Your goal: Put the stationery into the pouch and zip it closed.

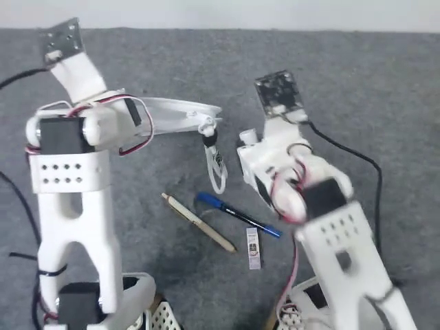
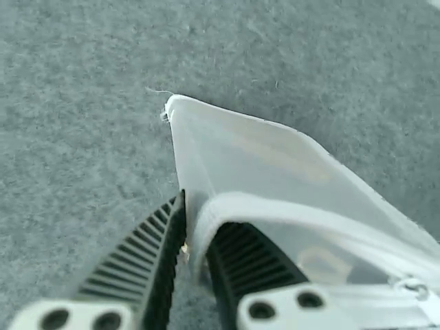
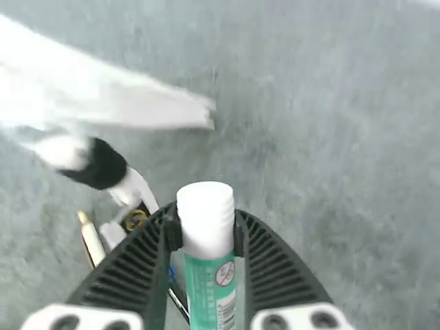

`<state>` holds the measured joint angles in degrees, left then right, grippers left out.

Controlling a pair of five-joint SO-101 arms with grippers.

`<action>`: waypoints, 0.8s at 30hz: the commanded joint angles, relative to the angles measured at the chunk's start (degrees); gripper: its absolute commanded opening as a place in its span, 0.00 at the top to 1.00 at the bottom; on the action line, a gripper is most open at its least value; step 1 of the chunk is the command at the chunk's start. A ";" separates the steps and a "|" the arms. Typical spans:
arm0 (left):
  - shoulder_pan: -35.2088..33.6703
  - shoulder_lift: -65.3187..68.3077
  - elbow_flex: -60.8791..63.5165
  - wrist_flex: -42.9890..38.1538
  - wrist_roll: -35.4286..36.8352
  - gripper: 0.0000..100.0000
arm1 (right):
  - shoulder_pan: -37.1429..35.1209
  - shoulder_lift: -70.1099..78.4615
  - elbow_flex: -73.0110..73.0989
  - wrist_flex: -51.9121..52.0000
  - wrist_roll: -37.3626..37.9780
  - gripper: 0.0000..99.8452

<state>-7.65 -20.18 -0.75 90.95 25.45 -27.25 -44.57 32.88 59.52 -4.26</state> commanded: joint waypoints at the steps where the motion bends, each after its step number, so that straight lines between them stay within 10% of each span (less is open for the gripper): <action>1: 0.26 -2.99 -3.82 0.18 0.53 0.99 | 0.57 -10.42 0.44 0.40 -0.79 0.99; 14: 0.26 -2.99 -3.74 0.44 0.53 0.99 | -13.05 -32.66 3.96 -0.84 -7.12 0.99; 24: 0.18 -2.99 -1.98 0.09 0.53 0.99 | -19.12 -35.38 12.66 -22.11 -6.77 0.99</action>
<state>-7.56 -20.18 -0.75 91.21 25.45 -45.19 -78.77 45.01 45.10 -10.59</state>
